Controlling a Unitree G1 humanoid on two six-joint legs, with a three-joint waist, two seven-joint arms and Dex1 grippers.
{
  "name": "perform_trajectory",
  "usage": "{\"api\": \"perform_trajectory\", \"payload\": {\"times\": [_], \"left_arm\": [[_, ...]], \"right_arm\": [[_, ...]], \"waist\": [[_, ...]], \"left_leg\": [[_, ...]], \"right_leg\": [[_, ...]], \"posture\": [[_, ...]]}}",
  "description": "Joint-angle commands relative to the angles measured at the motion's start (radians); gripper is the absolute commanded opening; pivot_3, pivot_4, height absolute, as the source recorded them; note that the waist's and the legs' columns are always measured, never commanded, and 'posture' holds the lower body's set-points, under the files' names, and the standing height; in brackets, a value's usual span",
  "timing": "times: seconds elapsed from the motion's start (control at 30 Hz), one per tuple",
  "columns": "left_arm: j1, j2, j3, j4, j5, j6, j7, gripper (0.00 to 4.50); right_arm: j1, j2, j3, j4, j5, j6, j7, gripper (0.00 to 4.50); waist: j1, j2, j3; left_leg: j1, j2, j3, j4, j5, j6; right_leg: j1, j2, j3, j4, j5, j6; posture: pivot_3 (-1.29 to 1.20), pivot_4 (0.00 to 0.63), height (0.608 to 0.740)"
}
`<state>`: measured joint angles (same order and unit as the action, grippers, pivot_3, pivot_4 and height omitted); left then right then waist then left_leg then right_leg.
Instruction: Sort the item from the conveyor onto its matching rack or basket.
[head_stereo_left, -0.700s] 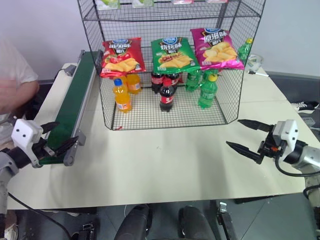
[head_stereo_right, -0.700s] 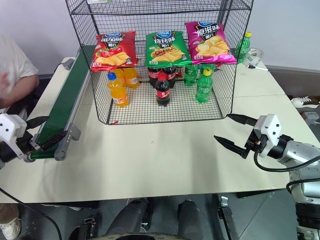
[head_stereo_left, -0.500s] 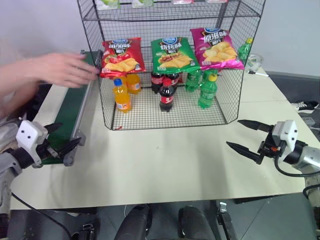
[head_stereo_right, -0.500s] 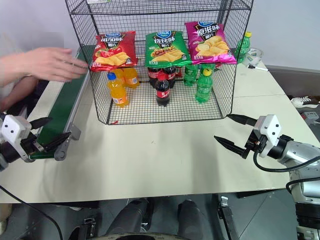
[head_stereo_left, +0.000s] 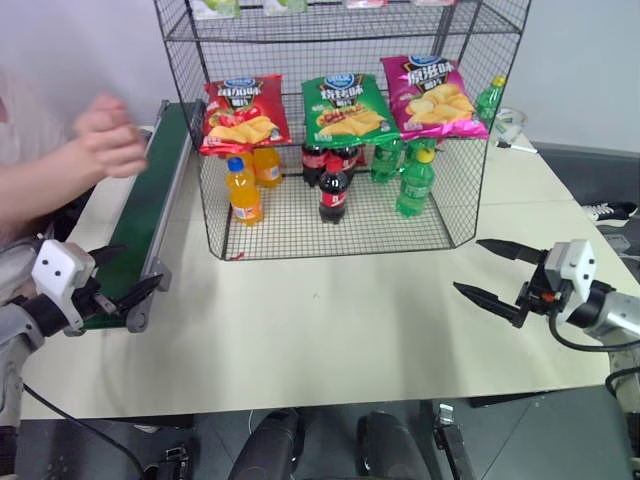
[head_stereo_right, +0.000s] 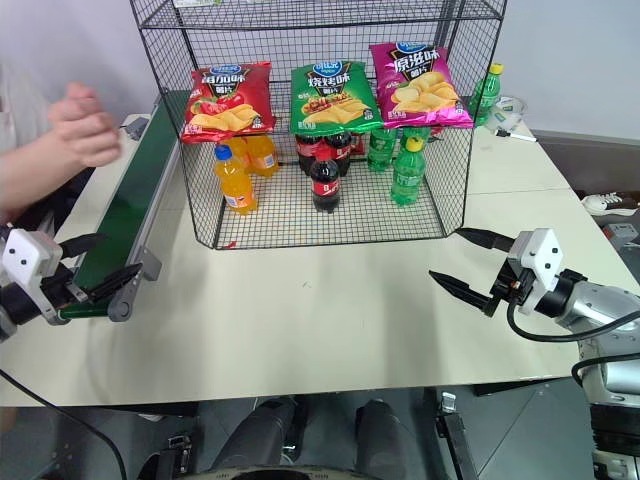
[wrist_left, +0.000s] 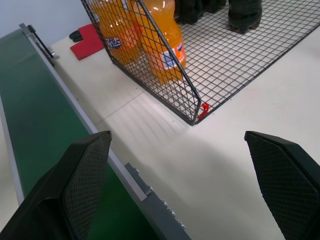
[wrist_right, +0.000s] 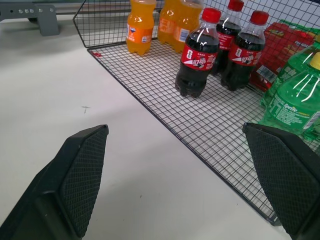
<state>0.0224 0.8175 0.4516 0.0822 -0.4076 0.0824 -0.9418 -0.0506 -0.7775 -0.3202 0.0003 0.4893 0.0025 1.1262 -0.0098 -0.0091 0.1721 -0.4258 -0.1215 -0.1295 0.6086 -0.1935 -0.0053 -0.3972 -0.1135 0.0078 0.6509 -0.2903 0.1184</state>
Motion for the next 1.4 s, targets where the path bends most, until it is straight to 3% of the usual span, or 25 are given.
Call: {"api": "perform_trajectory", "payload": {"times": [0.03, 0.67, 0.97, 1.4], "left_arm": [[-0.022, -0.003, 0.03, 0.001, -0.023, 0.0, 0.014, 4.46], [-0.031, -0.022, 0.017, 0.001, -0.024, 0.0, 0.031, 4.46], [0.004, -0.034, 0.038, -0.047, -0.09, 0.064, 0.006, 4.46], [0.007, -0.051, 0.032, -0.045, -0.042, -0.039, 0.031, 4.46]], "right_arm": [[-0.029, 0.003, -0.001, 0.0, -0.002, -0.022, 0.002, 4.5], [-0.059, 0.002, 0.002, 0.021, -0.012, -0.03, 0.011, 4.5], [-0.082, 0.004, 0.019, 0.027, -0.014, -0.027, 0.011, 4.5], [-0.064, 0.027, 0.056, -0.081, 0.066, 0.083, 0.027, 4.5]], "waist": [[0.0, 0.0, 0.0], [0.0, 0.0, 0.0], [-0.001, 0.0, 0.0], [0.0, 0.0, 0.0]], "left_leg": [[0.0, 0.0, 0.0, 0.0, 0.0, 0.0], [0.0, 0.0, 0.0, -0.001, 0.0, 0.0], [0.0, 0.0, 0.0, -0.001, 0.0, 0.0], [0.0, 0.0, 0.0, -0.001, 0.0, 0.0]], "right_leg": [[0.0, 0.0, 0.0, 0.0, 0.0, 0.0], [0.0, 0.0, 0.0, -0.001, 0.0, 0.0], [0.0, 0.0, 0.0, -0.001, 0.0, 0.0], [0.0, 0.0, 0.0, -0.001, 0.0, 0.0]], "posture": [[0.0, 0.15, 0.74], [0.0, 0.15, 0.74], [0.0, 0.15, 0.74], [0.0, 0.15, 0.74]]}}
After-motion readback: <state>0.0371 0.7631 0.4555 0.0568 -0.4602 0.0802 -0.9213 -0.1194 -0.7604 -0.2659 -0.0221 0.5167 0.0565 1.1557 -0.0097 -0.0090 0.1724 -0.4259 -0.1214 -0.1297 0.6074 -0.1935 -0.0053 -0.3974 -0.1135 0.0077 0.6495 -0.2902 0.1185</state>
